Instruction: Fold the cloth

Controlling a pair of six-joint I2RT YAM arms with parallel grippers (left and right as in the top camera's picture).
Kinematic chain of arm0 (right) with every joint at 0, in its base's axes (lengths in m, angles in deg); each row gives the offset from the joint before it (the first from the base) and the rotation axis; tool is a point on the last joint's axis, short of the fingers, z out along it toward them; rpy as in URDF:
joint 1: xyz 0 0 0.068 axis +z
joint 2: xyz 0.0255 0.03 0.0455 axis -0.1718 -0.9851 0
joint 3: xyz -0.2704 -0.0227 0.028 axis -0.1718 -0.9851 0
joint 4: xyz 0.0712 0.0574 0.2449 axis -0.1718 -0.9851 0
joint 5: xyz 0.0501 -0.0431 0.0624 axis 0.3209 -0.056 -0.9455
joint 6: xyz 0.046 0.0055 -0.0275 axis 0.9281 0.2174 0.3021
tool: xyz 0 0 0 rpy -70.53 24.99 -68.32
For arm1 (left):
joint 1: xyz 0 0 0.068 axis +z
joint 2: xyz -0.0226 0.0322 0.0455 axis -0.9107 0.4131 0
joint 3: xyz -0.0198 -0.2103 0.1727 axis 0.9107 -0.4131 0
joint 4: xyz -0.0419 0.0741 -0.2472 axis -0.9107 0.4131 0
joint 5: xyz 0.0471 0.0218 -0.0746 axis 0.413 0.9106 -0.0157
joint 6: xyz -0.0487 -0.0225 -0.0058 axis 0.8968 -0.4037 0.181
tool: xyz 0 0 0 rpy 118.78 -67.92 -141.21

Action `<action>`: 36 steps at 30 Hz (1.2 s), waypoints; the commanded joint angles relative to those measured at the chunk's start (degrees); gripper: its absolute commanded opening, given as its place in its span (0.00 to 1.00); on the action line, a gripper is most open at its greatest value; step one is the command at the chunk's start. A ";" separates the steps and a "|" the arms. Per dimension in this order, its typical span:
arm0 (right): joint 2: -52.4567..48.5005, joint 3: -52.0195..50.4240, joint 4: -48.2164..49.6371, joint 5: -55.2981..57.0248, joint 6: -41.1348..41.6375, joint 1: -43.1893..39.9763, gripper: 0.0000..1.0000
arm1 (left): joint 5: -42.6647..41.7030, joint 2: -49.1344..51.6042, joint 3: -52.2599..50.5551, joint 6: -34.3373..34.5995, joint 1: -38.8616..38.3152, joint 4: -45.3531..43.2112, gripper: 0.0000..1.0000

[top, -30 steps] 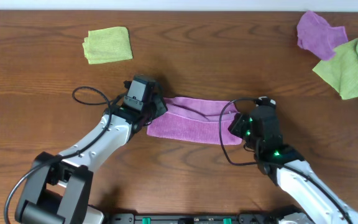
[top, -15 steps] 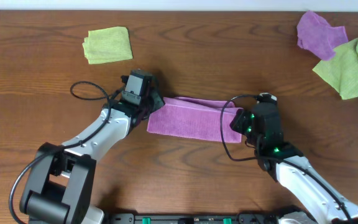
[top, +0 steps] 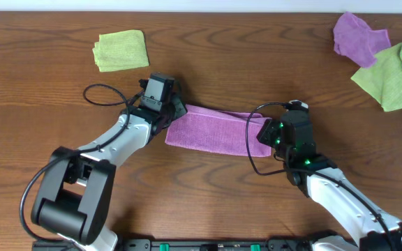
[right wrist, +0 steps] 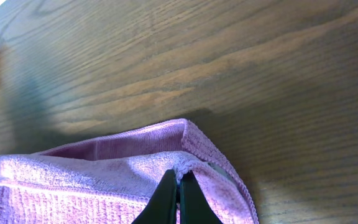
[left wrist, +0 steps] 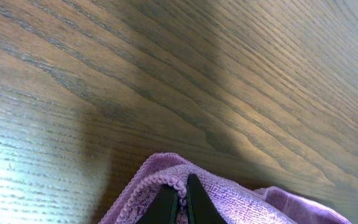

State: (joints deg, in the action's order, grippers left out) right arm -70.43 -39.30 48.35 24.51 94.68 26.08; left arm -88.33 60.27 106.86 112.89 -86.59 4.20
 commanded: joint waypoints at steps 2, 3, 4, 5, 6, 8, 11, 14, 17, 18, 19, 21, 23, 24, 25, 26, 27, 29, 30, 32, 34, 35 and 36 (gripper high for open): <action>-0.59 1.16 -0.04 1.97 -2.23 -0.59 0.02 | -1.29 2.56 1.77 -1.86 0.39 -1.84 0.06; -0.70 1.16 -0.07 1.97 -2.23 -0.57 0.01 | -1.84 2.99 1.77 -1.81 0.39 -2.36 0.06; -0.81 1.16 -0.20 1.95 -2.23 -0.57 0.02 | -2.23 3.28 1.77 -1.81 0.39 -2.75 0.06; -1.01 1.16 -0.28 1.95 -2.23 -0.57 0.02 | -2.58 3.45 1.79 -1.81 0.35 -2.91 0.06; -1.16 1.16 -0.35 1.95 -2.25 -0.57 0.01 | -2.78 3.48 1.81 -1.81 0.35 -2.91 0.06; -1.66 1.16 -0.44 1.95 -2.56 -0.57 0.02 | -2.73 3.48 1.81 -1.88 0.35 -2.91 0.06; -2.51 1.16 -0.04 1.97 -3.52 -0.59 0.02 | -2.62 3.48 1.88 -2.01 0.42 -3.10 0.06; -2.97 1.16 0.85 1.99 -4.55 -0.59 0.01 | -2.64 3.48 1.88 -3.23 0.39 -4.00 0.06; -3.02 1.16 1.20 2.62 -4.96 -0.57 0.02 | -2.62 3.48 1.92 -4.04 0.42 -5.03 0.06; -3.02 1.16 1.40 2.80 -5.46 -0.59 0.02 | -2.54 3.48 2.05 -4.09 0.42 -5.01 0.06; -3.02 1.16 1.57 3.32 -5.68 -0.59 0.02 | -2.19 3.50 2.14 -4.26 0.39 -5.03 0.06; -3.02 1.16 1.75 3.43 -5.86 -0.57 0.02 | -1.99 3.50 2.14 -4.72 0.39 -5.01 0.06; -3.04 1.16 1.75 3.74 -6.69 -0.59 0.02 | -1.55 3.50 2.14 -5.14 0.42 -4.83 0.06; -3.04 1.16 1.84 4.26 -7.58 -0.59 0.02 | -1.36 3.50 2.14 -5.60 0.39 -4.83 0.06; -3.04 1.16 1.86 4.90 -8.09 -0.59 0.02 | -1.33 3.50 2.14 -5.73 0.39 -4.83 0.06; -3.13 1.16 1.88 5.25 -8.24 -0.59 0.02 | -1.31 3.50 2.14 -5.73 0.42 -4.83 0.06; -3.15 1.16 2.03 5.31 -8.24 -0.63 0.02 | -1.18 3.50 2.14 -5.73 0.42 -4.83 0.06; -3.32 1.16 2.47 5.88 -8.33 -0.63 0.02 | -0.61 3.50 2.16 -5.73 0.39 -4.96 0.06; -3.41 1.16 2.89 6.23 -8.52 -0.63 0.01 | -0.07 3.50 2.14 -5.73 0.39 -5.03 0.06; -3.63 1.16 3.56 6.27 -8.87 -0.63 0.02 | 0.37 3.50 2.14 -6.16 0.42 -5.20 0.06; -4.22 1.16 4.81 6.25 -8.87 -0.63 0.01 | 0.92 3.56 2.16 -6.99 0.39 -5.29 0.06; -4.55 1.16 5.22 6.25 -8.85 -0.63 0.02 | 1.31 3.61 2.14 -6.99 0.39 -5.27 0.06; -4.90 1.16 5.64 6.23 -8.85 -0.63 0.02 | 1.31 3.61 2.14 -7.02 0.39 -5.27 0.06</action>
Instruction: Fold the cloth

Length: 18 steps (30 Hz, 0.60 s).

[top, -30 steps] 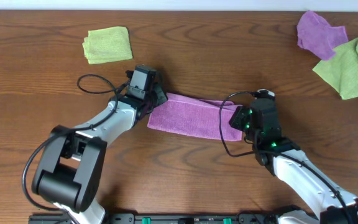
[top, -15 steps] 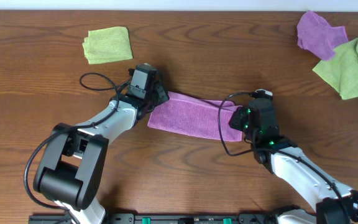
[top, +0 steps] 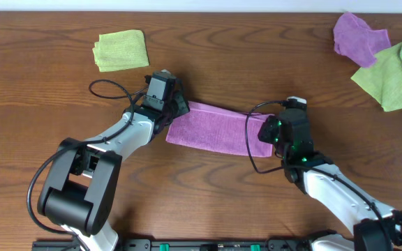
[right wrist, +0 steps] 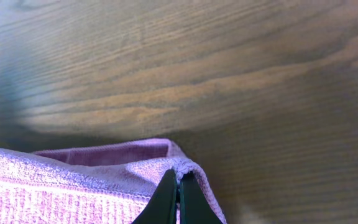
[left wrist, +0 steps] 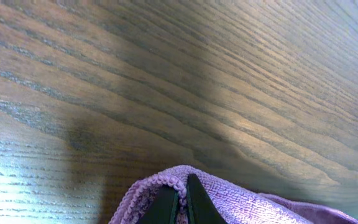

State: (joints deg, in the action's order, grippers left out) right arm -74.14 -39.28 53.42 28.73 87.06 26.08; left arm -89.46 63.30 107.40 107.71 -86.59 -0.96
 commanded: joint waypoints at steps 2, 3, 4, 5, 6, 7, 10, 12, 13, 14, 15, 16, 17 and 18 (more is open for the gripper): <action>-1.84 1.14 1.18 2.01 -1.22 -0.59 0.02 | 2.47 0.57 1.60 -1.88 0.39 -0.74 0.06; -2.27 1.14 1.68 2.01 -1.20 -0.57 0.01 | 2.49 0.63 1.62 -1.86 0.39 -1.46 0.06; -2.60 1.14 2.16 2.01 -1.20 -0.59 0.02 | 2.47 0.63 1.60 -1.84 0.39 -2.16 0.06; -2.84 1.14 2.54 1.99 -1.20 -0.57 0.02 | 2.51 0.66 1.62 -1.84 0.39 -2.67 0.06; -2.93 1.14 2.69 1.99 -1.20 -0.57 0.02 | 2.73 0.72 1.62 -1.84 0.39 -2.95 0.06; -2.93 1.14 2.71 1.97 -1.20 -0.57 0.02 | 2.82 0.74 1.62 -1.84 0.39 -3.06 0.06; -2.93 1.14 2.73 1.99 -1.18 -0.57 0.02 | 2.82 1.16 1.62 -1.84 0.42 -3.02 0.06; -2.93 1.14 2.82 2.01 -1.20 -0.57 0.02 | 2.82 1.64 1.62 -1.84 0.39 -2.86 0.06; -2.93 1.14 2.82 2.01 -1.20 -0.57 0.02 | 2.75 2.03 1.62 -1.84 0.39 -2.82 0.06; -2.93 1.14 2.80 2.03 -1.22 -0.57 0.01 | 2.43 2.16 1.62 -1.86 0.39 -2.69 0.06; -2.95 1.14 2.62 2.03 -1.20 -0.57 0.02 | 2.67 2.23 1.62 -2.10 0.39 -2.71 0.06; -2.95 1.11 2.58 2.03 -1.20 -0.57 0.02 | 2.95 2.23 1.62 -2.38 0.37 -2.75 0.06; -2.95 1.11 2.38 2.03 -1.20 -0.57 0.03 | 3.04 2.23 1.62 -3.13 0.35 -2.93 0.06; -2.95 1.11 2.08 2.01 -1.20 -0.57 0.10 | 3.13 2.23 1.62 -3.89 0.35 -3.08 0.06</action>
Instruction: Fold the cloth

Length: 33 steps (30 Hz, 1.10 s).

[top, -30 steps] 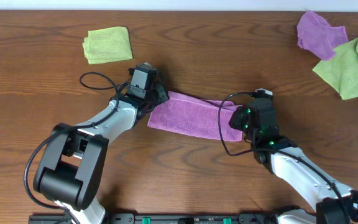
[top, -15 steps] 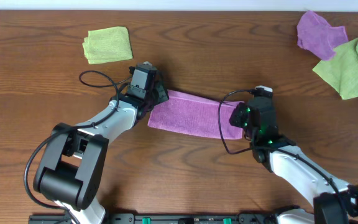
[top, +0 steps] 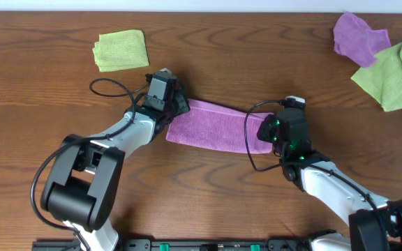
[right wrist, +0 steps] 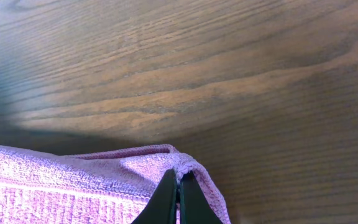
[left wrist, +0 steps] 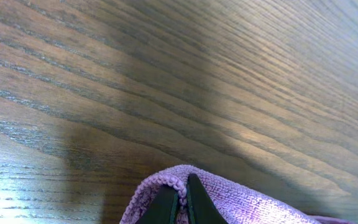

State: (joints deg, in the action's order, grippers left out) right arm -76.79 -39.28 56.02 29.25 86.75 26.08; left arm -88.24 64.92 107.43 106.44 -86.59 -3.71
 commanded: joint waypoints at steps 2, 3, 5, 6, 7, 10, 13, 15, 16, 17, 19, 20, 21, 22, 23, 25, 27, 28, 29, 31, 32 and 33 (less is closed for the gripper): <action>-0.31 1.11 -0.76 1.40 -0.87 -0.57 0.70 | 2.32 0.61 1.60 -2.71 0.35 -0.26 0.27; -0.31 1.11 -0.85 1.18 -0.87 -0.57 0.99 | 2.29 0.61 1.57 -2.71 0.35 -0.26 0.45; -0.31 1.11 -0.85 1.03 -0.85 -0.57 0.99 | 2.29 0.61 1.60 -2.69 0.35 -0.28 0.54; -0.28 1.11 -0.81 1.05 -0.85 -0.57 0.99 | 2.29 0.61 1.60 -2.67 0.35 -0.31 0.56; -0.31 1.11 -0.81 1.05 -0.83 -0.57 0.99 | 2.27 0.61 1.60 -2.67 0.35 -0.28 0.61; -0.31 1.11 -0.81 1.05 -0.63 -0.57 0.99 | 2.27 0.61 1.60 -2.67 0.35 -0.31 0.79; -0.28 1.11 -0.70 1.01 -0.28 -0.57 0.99 | 1.46 0.59 1.60 -2.67 0.35 -0.17 0.80; -0.28 1.11 -0.83 -0.02 -0.24 -0.57 0.99 | -0.24 0.59 1.60 -2.64 0.35 0.61 0.80; -0.28 1.11 -0.94 -0.90 -0.26 -0.57 0.99 | -1.22 0.59 1.60 -2.64 0.35 1.18 0.80; -0.28 1.11 -1.36 -1.97 -0.24 -0.57 0.99 | -2.29 0.59 1.60 -2.62 0.35 1.79 0.80; -0.28 1.11 -3.37 -3.50 -0.24 -0.57 0.99 | -4.72 0.48 1.60 -2.64 0.35 3.72 0.80; -0.28 1.11 -4.79 -3.48 -0.24 -0.57 0.99 | -5.44 0.35 1.60 -2.62 0.35 4.70 0.79; -0.28 1.11 -6.27 -3.48 -0.26 -0.57 0.99 | -6.38 0.20 1.62 -2.62 0.35 5.99 0.78; -0.28 1.11 -7.63 -3.48 -0.26 -0.59 0.99 | -6.91 -0.02 1.64 -2.47 0.35 7.06 0.77; -0.28 1.11 -9.42 -3.48 -0.26 -0.59 0.99 | -7.52 -0.48 1.68 -1.99 0.35 8.61 0.77; -0.28 1.11 -11.06 -3.45 -0.72 -0.59 0.99 | -7.72 -1.14 1.75 -1.95 0.35 10.08 0.77; -0.28 1.11 -11.54 -3.43 -1.36 -0.57 0.99 | -7.30 -1.44 1.90 -0.33 0.35 11.02 0.77; -0.28 1.11 -11.54 -3.41 -1.36 -0.57 0.99 | -7.32 -1.44 1.95 1.29 0.37 11.30 0.77; -0.28 1.11 -11.54 -3.23 -1.33 -0.57 0.99 | -7.28 -1.44 1.95 2.56 0.37 11.61 0.77; -0.28 1.11 -11.56 -3.26 -1.33 -0.57 0.99 | -7.28 -1.44 1.95 4.09 0.35 12.85 0.77; -0.28 1.11 -11.58 -3.26 -1.33 -0.57 0.99 | -7.26 -1.44 1.95 4.07 0.31 13.75 0.76; -0.28 1.11 -11.56 -3.30 -1.31 -0.57 0.99 | -7.30 -1.44 1.95 4.09 0.31 14.95 0.73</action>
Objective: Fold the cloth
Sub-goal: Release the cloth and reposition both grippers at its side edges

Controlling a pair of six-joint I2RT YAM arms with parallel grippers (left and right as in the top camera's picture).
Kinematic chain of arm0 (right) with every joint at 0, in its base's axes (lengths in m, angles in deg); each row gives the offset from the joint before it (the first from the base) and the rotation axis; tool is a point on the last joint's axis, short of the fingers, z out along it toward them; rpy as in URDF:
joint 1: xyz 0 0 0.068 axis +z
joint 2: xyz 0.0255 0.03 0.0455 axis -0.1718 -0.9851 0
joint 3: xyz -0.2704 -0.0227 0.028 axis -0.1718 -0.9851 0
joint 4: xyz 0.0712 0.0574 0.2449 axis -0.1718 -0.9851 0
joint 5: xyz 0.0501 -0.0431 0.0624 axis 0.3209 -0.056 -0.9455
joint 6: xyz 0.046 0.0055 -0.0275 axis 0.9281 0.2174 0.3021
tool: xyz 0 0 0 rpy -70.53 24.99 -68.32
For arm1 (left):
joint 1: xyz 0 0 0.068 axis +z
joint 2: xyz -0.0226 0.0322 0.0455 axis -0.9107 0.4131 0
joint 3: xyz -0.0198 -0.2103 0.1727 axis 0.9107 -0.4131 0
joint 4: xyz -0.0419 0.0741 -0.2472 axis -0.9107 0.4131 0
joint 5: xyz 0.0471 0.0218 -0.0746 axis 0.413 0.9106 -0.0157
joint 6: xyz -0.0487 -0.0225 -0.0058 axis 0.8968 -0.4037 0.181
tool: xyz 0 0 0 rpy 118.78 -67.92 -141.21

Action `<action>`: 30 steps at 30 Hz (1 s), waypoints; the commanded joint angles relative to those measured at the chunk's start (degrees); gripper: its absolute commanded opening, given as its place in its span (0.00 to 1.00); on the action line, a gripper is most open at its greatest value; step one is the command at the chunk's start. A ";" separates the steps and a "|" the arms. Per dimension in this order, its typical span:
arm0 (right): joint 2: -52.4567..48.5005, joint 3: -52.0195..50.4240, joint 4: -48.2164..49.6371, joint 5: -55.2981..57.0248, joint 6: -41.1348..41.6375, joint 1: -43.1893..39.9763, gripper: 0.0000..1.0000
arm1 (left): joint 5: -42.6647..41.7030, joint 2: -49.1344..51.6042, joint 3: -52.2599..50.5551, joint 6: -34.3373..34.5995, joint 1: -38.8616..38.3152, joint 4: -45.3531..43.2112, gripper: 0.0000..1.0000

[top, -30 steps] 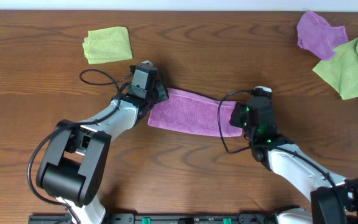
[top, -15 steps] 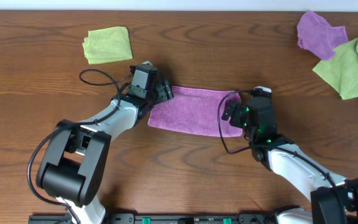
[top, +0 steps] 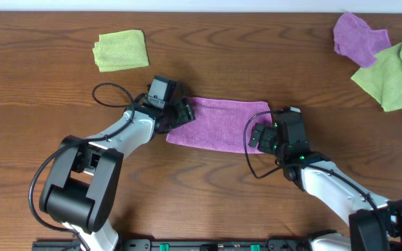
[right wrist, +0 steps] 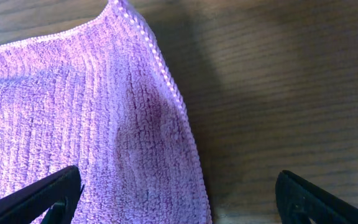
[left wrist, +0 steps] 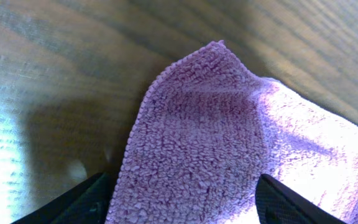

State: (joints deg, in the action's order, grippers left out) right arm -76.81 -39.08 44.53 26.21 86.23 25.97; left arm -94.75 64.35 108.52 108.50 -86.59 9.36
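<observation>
The purple cloth (top: 218, 123) lies flat on the wooden table, folded into a long band. My left gripper (top: 181, 113) sits at its left end, open, black fingers (left wrist: 79, 202) spread either side of the cloth corner (left wrist: 197, 137). My right gripper (top: 255, 134) is at the right end, open too, its fingers (right wrist: 42, 199) wide apart over the cloth's right edge (right wrist: 160, 81). Neither holds anything.
A folded light-green cloth (top: 121, 49) lies at the back left. At the back right are a crumpled purple cloth (top: 358, 33), a light-green cloth (top: 393, 75) and a blue item at the frame's edge.
Both grippers have opened and let go of the cloth's corners. The folded upper layer now lies flat on the band, and both grippers sit a little lower over the cloth ends.
Both grippers were shut on the purple cloth's corners, holding the upper layer over the lower one. They then stood further back with the corners still pinched, the fold tightening. Now both have released and the cloth lies folded as a band.
</observation>
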 commanded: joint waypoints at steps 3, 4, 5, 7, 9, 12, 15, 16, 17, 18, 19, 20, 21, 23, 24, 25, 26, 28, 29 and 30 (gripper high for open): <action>-0.26 0.92 -0.11 -0.50 -0.79 -0.46 0.99 | -2.05 -1.42 1.16 1.42 0.31 3.45 0.71; -0.26 0.92 -0.07 -0.68 -0.79 -0.46 0.99 | -1.66 -1.84 1.55 1.16 0.31 4.07 0.71; -0.26 0.92 -0.07 -0.68 -0.79 -0.46 0.99 | -0.46 -2.45 2.19 0.15 0.31 4.57 0.71; -0.26 0.92 -0.11 -0.74 -0.79 -0.46 0.99 | 4.22 -3.85 3.72 -0.48 0.74 6.38 0.72; -0.26 0.92 -0.17 -1.42 -0.81 -0.46 0.99 | 7.26 -5.29 6.01 -2.75 1.31 9.27 0.72; -0.26 0.92 -0.28 -1.77 -0.81 -0.46 0.99 | 8.22 -5.97 9.22 -3.06 1.79 15.10 0.73; -0.26 0.92 -0.28 -1.99 -0.81 -0.46 0.99 | 6.49 -5.97 11.74 -2.99 1.77 19.04 0.75; -0.26 0.92 -0.28 -2.03 -0.81 -0.46 0.99 | 4.55 -5.99 12.39 -2.47 1.66 19.91 0.75; -0.26 0.92 -0.28 -2.16 -0.81 -0.46 0.99 | 2.60 -5.97 12.94 -1.44 1.49 20.72 0.74; -0.26 0.92 -0.28 -2.16 -0.81 -0.46 0.99 | 1.29 -5.99 13.29 -0.50 1.38 21.51 0.74; -0.26 0.92 -0.26 -2.16 -0.81 -0.46 0.99 | 0.26 -5.97 13.46 0.74 1.31 22.18 0.75; -0.26 0.92 -0.22 -2.16 -0.81 -0.46 0.99 | 0.09 -5.97 13.49 1.81 1.20 22.84 0.75; -0.26 0.92 -0.24 -2.16 -0.79 -0.46 0.99 | 0.59 -5.90 13.49 2.45 1.11 23.56 0.74; -0.26 0.92 -0.22 -2.16 -0.81 -0.46 0.99 | 0.57 -5.77 13.44 2.40 1.03 24.17 0.75; -0.26 0.92 -0.24 -2.14 -0.81 -0.46 0.99 | 0.83 -5.60 13.42 2.38 0.81 24.76 0.76; -0.26 0.92 -0.22 -2.14 -0.81 -0.46 0.99 | 1.64 -5.16 13.40 2.45 0.66 25.53 0.78; -0.26 0.92 -0.11 -2.14 -0.81 -0.46 0.99 | 1.60 -4.48 13.35 2.58 0.55 26.08 0.79; -0.26 0.92 -0.02 -2.14 -0.79 -0.46 0.99 | 1.46 -3.06 13.18 3.58 0.04 26.34 0.79; -0.26 0.92 -0.02 -2.14 -0.79 -0.46 0.99 | 0.94 -2.29 13.16 3.91 -0.15 26.23 0.79; -0.26 0.92 -0.04 -2.16 -0.79 -0.46 0.99 | 0.04 -1.42 13.16 3.91 -0.48 25.83 0.79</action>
State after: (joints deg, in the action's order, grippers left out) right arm -76.81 -39.08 44.48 24.25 86.20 25.97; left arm -93.29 60.31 120.95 111.25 -86.35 35.24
